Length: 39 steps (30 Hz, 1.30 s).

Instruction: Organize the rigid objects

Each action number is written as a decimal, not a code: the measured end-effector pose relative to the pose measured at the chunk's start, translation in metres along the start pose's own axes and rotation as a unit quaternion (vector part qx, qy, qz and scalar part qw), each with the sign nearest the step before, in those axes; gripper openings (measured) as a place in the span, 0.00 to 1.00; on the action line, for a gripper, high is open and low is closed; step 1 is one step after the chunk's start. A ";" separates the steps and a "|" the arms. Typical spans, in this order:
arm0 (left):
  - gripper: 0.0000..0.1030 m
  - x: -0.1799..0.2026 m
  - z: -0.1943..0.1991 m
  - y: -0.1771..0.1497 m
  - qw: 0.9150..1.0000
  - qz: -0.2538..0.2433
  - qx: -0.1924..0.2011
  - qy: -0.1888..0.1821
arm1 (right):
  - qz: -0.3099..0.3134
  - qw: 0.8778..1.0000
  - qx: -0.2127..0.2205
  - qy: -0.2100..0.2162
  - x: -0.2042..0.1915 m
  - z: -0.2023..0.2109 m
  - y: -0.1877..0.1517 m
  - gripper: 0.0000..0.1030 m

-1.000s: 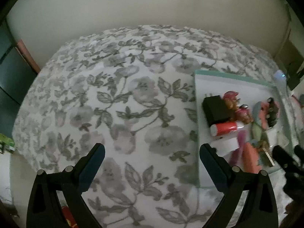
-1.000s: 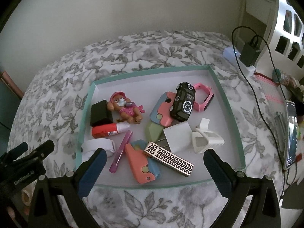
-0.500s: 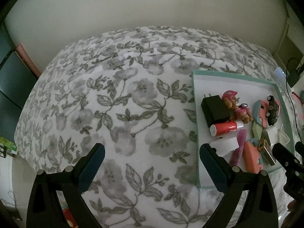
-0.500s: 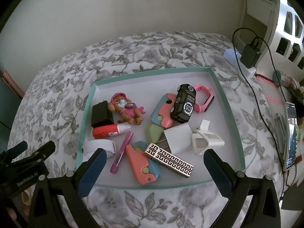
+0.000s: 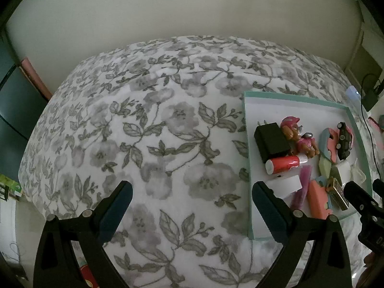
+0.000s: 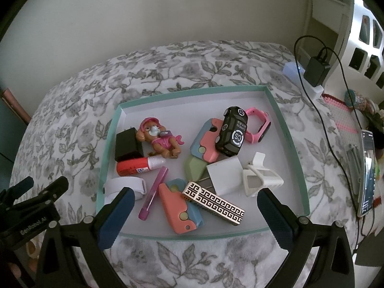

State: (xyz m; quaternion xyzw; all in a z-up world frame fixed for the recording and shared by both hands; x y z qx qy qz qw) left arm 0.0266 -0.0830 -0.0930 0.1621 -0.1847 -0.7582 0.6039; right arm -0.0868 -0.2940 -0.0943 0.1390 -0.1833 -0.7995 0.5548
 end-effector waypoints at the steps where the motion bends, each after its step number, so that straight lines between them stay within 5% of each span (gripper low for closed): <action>1: 0.97 0.000 0.000 0.000 1.000 0.001 0.000 0.000 | 0.000 1.000 0.000 0.000 0.000 0.000 0.000 1.00; 39: 0.97 -0.007 0.008 0.009 0.999 0.039 0.017 -0.002 | 0.002 1.000 -0.002 0.000 0.000 -0.002 0.000 1.00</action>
Point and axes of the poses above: each gripper's, at about its wrist camera, not at the fingertips, and z roughly against the way its jaws point, x to its right, y to its top, the point moved 10 cm from there along -z, roughly the way its jaws point, and after that the axes turned 10 degrees about z, right-handed, at the moved point
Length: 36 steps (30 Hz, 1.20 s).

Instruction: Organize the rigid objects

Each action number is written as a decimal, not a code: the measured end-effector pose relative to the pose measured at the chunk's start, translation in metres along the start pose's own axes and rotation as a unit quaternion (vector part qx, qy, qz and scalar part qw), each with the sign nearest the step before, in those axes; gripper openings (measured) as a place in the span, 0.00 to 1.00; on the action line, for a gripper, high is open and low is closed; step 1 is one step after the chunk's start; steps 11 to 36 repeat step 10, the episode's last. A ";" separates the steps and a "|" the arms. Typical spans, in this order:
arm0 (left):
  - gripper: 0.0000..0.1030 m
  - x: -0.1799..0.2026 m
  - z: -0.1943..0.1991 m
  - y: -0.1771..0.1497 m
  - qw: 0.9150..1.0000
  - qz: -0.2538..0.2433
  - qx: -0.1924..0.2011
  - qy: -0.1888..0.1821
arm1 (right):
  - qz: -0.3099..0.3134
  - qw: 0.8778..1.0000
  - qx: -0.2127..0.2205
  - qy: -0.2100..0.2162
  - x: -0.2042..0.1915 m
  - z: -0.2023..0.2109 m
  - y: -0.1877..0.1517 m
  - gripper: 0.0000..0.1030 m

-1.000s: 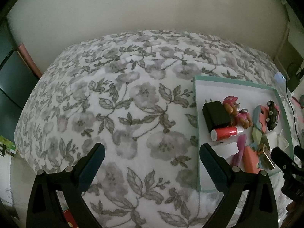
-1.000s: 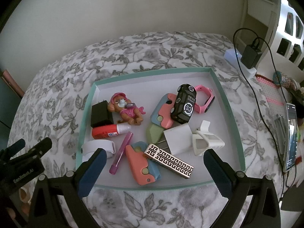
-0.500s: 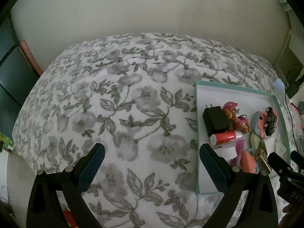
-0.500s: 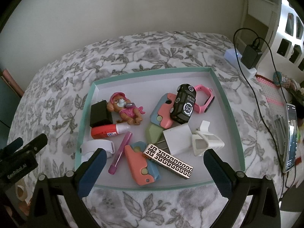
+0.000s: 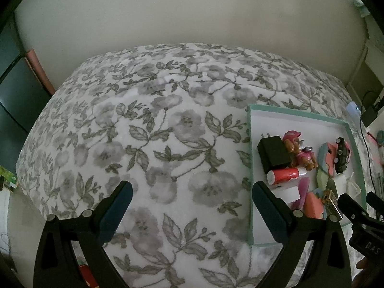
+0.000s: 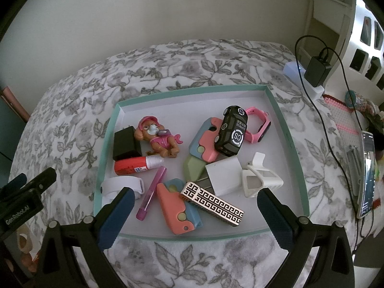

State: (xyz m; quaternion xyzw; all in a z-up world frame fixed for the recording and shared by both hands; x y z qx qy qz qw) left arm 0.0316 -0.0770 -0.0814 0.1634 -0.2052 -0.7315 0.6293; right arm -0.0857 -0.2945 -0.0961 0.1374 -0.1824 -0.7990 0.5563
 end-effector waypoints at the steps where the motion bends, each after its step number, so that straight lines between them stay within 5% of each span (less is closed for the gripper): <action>1: 0.97 -0.001 0.000 0.000 1.000 0.001 0.000 0.003 | 0.000 1.000 0.000 0.000 0.000 0.000 0.000 1.00; 36: 0.97 0.001 -0.001 -0.003 1.000 0.006 -0.001 0.002 | 0.002 1.000 0.000 -0.002 0.003 -0.002 0.000 1.00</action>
Point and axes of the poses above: each gripper's, at about its wrist camera, not at the fingertips, and z roughly against the way its jaws point, x to its right, y to its top, the point moved 10 cm from there along -z, roughly the way its jaws point, and after that the axes turned 10 degrees about z, right-handed, at the moved point
